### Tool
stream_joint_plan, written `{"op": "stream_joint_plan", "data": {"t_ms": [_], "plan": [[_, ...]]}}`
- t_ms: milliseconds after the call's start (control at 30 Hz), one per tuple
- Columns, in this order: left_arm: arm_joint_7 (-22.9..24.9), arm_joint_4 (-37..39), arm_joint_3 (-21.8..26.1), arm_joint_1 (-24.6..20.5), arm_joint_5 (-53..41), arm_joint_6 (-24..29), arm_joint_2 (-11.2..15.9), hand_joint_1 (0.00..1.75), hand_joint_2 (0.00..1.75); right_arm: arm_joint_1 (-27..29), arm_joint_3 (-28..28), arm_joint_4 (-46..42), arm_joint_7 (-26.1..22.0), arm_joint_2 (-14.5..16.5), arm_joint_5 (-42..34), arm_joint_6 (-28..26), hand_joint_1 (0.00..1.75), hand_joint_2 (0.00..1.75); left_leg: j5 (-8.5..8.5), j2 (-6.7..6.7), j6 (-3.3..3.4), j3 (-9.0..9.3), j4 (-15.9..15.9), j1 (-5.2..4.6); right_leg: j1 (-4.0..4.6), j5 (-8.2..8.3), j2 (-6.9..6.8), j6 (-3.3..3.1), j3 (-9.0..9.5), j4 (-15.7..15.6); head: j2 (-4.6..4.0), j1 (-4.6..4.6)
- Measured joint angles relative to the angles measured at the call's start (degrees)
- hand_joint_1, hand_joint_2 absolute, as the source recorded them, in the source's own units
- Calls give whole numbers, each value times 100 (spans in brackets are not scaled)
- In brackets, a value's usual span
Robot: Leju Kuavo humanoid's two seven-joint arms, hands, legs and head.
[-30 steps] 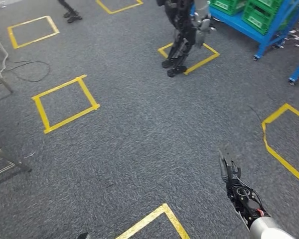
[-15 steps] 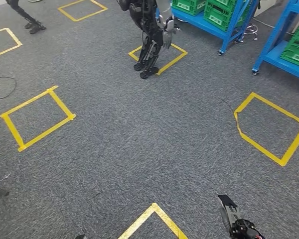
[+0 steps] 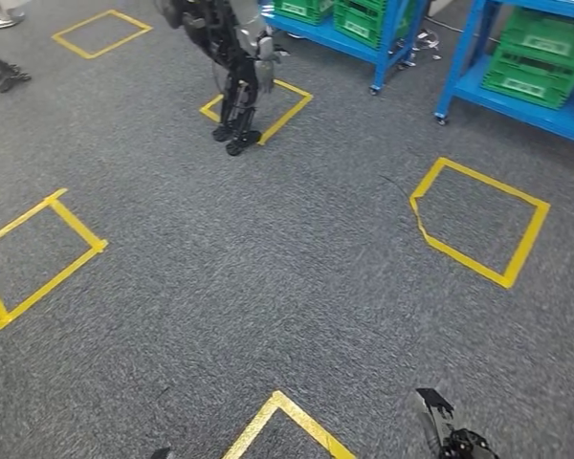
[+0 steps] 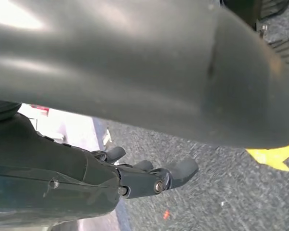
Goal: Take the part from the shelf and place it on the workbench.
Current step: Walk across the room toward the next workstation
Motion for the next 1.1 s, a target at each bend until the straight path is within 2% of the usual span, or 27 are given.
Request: {"op": "stream_joint_plan", "data": {"t_ms": [33, 67, 100, 133, 167, 200, 267, 300, 333, 400, 433, 467, 533, 567, 600, 633, 667, 700, 767, 800, 833, 900, 933, 1000, 1067, 1100], "plan": [[0, -1, -1, 8, -1, -1, 1, 0, 0, -8, -3, 6, -4, 3, -1, 0, 0, 0, -218, -124, -5, -189, 415, 5, 10, 13, 46, -22, -19, 0, 0, -30], [-1, -1, -2, 17, -2, -1, -1, 0, 0, -14, -9, 12, -8, 5, -3, 0, 0, 0, -405, -184, 0, -397, 851, 4, 25, 25, 100, -41, -37, 0, 0, -48], [-1, 0, -5, 26, -4, -2, -2, 0, 0, -16, -18, 18, -11, 9, -7, 0, 0, 0, -510, -209, 17, -564, 1185, 0, 43, 35, 160, -55, -51, 1, 0, -58], [-2, 0, -10, 31, -7, -2, -2, 0, 0, -15, -26, 25, -11, 14, -10, 0, 0, 0, -498, -222, 49, -641, 1311, -10, 61, 44, 228, -68, -60, 1, 1, -62], [-2, 0, -16, 33, -8, -2, -2, 0, 0, -13, -32, 33, -12, 19, -14, 0, 0, 0, -372, -242, 96, -602, 1186, -27, 74, 52, 297, -76, -65, 1, 1, -62], [-2, 1, -23, 34, -8, -2, 0, 0, 0, -13, -36, 41, -14, 24, -16, 0, 0, 0, -168, -286, 152, -459, 851, -51, 81, 61, 369, -81, -67, 0, 1, -62], [-2, 2, -37, 31, 2, -2, 21, 0, 0, -14, -36, 51, -25, 49, -16, 1, 0, 0, 219, -509, 263, -65, -18, -109, 83, 80, 503, -76, -76, 0, 0, -63], [-2, 2, -43, 30, 8, -2, 33, 0, 0, -15, -36, 55, -30, 61, -15, 2, 0, 0, 317, -588, 290, 66, -304, -131, 81, 90, 564, -63, -87, 0, 0, -64], [-2, 2, -46, 29, 16, -2, 44, 0, 0, -12, -36, 60, -33, 72, -10, 2, 0, 0, 350, -630, 304, 131, -448, -149, 76, 102, 619, -42, -101, -4, 0, -66], [1, 1, -50, 17, 27, -1, 43, 0, 0, 2, -36, 72, -43, 77, 5, 4, 0, 0, 379, -522, 311, 153, -527, -151, 73, 133, 715, 21, -124, -34, 0, -67], [3, 1, -51, 9, 33, 0, 37, 0, 0, 9, -35, 79, -51, 79, 15, 5, 0, 0, 413, -458, 318, 174, -590, -140, 81, 115, 651, 49, -140, -22, 0, -60], [7, 0, -52, 5, 37, 1, 30, 0, 0, 11, -35, 86, -60, 80, 23, 6, 0, 0, 451, -392, 332, 199, -663, -128, 97, 38, 520, 72, -180, 63, 0, -39], [16, -1, -52, 15, 44, 1, 16, 0, 0, 0, -36, 97, -84, 82, 38, 4, 0, 0, 496, -254, 347, 229, -756, -121, 115, -318, 173, 101, -403, 601, 0, 22], [22, -1, -53, 25, 44, 1, 9, 0, 0, -7, -36, 99, -96, 82, 43, 3, 0, 0, 498, -186, 354, 230, -761, -125, 111, -524, 78, 117, -562, 989, 0, 49], [28, -1, -54, 35, 44, 1, -1, 0, 0, -10, -36, 102, -107, 82, 45, 1, 0, 0, 495, -113, 353, 228, -756, -126, 99, -667, 36, 137, -697, 1329, 0, 63], [33, -1, -55, 41, 43, 1, -14, 0, 0, -8, -36, 105, -112, 81, 45, 0, 0, 0, 489, -45, 347, 226, -747, -121, 85, -710, 12, 158, -755, 1510, 0, 74], [37, -1, -56, 43, 42, 1, -27, 0, 0, -5, -36, 109, -115, 79, 45, 0, 0, 0, 478, 17, 334, 227, -735, -111, 69, -634, -12, 181, -700, 1456, 0, 87], [39, -1, -57, 42, 37, 1, -43, 0, 0, -2, -36, 113, -116, 75, 45, 0, 0, 0, 461, 76, 313, 230, -714, -97, 52, -466, -57, 207, -531, 1173, 0, 104], [32, 0, -58, 38, 19, 1, -54, 0, 0, -11, -36, 118, -125, 68, 45, 1, 0, 0, 400, 184, 245, 231, -632, -89, 41, -150, -259, 241, -101, 381, 0, 158], [22, 1, -62, 35, 6, 0, -52, 0, 0, -18, -37, 118, -131, 67, 41, 1, 0, 0, 371, 229, 214, 227, -584, -99, 45, -73, -325, 214, 32, 117, 0, 180], [7, 1, -69, 33, -8, -2, -46, 0, 0, -23, -38, 119, -136, 67, 33, 1, 0, 0, 350, 268, 191, 222, -548, -113, 54, -61, -355, 171, 80, -1, 0, 178], [-31, 0, -87, 23, -39, -9, -43, 0, 0, -20, -40, 121, -145, 67, 5, 1, 0, 0, 335, 351, 163, 225, -521, -128, 64, -58, -239, 55, 55, -4, 0, 127], [-48, 1, -94, 18, -52, -12, -41, 0, 0, -18, -40, 123, -154, 67, -9, 0, 0, 0, 303, 332, 140, 223, -493, -119, 62, -50, -184, 21, 46, -5, 1, 98], [-80, 1, -102, 12, -72, -16, -39, 0, 0, -24, -44, 126, -175, 67, -32, 0, 0, 0, 72, 117, 78, 98, -172, -88, 46, -20, -78, -39, 31, -14, 1, 46], [-102, -1, -112, 18, -79, -17, -42, 0, 0, -39, -50, 127, -195, 66, -46, 0, 0, 0, -332, -138, 35, -256, 606, -63, 49, 6, 28, -79, -1, -14, 1, -20], [-105, -1, -120, 23, -79, -17, -44, 0, 0, -43, -55, 127, -199, 65, -49, 1, 0, 0, -484, -186, 30, -448, 1004, -58, 58, 17, 88, -95, -17, -14, 1, -39]]}}
